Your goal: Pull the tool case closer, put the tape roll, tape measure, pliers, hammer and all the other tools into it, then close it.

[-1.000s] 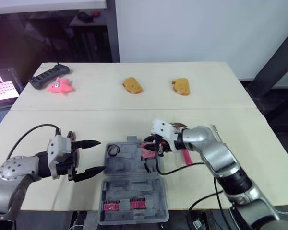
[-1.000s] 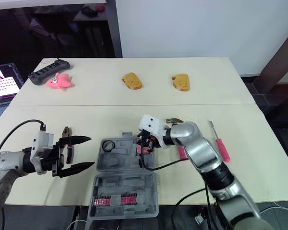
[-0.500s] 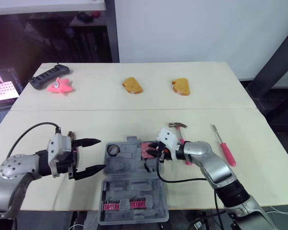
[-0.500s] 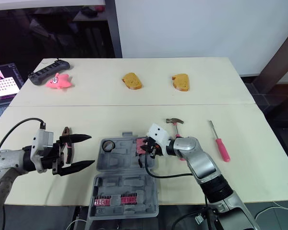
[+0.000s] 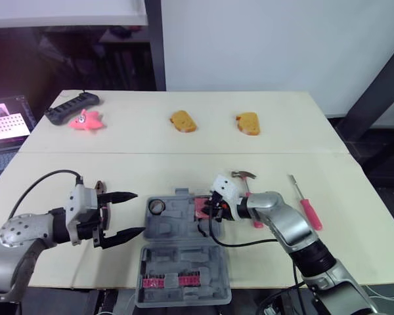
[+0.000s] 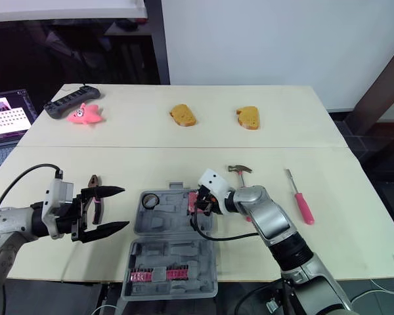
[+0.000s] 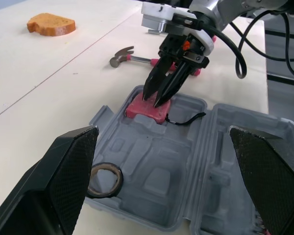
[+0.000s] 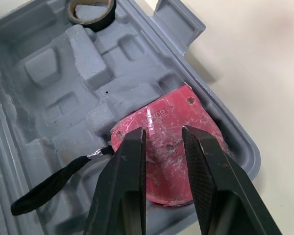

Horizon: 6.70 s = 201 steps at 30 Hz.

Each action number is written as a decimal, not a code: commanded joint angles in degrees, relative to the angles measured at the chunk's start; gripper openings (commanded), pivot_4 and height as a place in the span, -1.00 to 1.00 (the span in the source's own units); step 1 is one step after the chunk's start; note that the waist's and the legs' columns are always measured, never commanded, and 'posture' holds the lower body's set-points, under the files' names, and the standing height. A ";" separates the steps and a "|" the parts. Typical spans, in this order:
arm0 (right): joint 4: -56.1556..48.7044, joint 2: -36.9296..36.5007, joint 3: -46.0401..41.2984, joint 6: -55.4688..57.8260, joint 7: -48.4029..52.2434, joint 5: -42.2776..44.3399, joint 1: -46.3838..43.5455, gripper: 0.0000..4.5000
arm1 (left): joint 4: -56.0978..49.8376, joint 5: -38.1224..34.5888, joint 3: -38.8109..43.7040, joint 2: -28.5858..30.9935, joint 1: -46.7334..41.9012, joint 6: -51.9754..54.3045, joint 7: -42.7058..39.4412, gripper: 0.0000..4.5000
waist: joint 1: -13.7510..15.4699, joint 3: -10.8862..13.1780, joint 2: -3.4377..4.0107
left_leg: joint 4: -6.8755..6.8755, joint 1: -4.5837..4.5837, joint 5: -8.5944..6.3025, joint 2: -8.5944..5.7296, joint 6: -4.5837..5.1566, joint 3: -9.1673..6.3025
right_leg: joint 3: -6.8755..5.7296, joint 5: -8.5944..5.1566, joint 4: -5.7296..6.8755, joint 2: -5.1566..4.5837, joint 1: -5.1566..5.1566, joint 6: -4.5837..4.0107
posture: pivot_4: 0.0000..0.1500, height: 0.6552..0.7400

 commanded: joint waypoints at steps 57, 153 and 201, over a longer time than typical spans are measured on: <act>-10.47 -23.44 -56.26 -20.98 12.29 26.70 40.26 0.99 | 44.98 5.07 24.64 5.10 8.46 -15.98 1.28 1.00 | -0.24 1.12 0.47 | -0.02 -0.14 -0.42 0.01 0.74 0.37 | 0.26 -0.25 0.06 0.00 -0.34 -0.17 | 1.00 1.00; -11.51 -4.33 19.08 3.06 4.17 4.64 -26.03 1.00 | -1.75 17.68 -33.39 14.45 -41.33 25.70 -6.34 0.07 | 1.37 1.38 0.28 | 0.01 -1.41 0.26 -0.04 -0.45 -0.02 | -0.08 0.15 0.13 -0.02 -1.51 0.23 | 1.00 1.00; -8.78 -0.51 16.39 5.83 3.89 3.59 -24.65 -0.57 | 5.88 21.55 -30.97 5.93 -42.64 20.17 -7.69 1.00 | -0.23 1.38 0.28 | 0.19 -1.31 0.26 -0.04 -0.41 -0.21 | -0.17 0.16 0.76 0.00 -1.49 0.23 | 1.00 1.00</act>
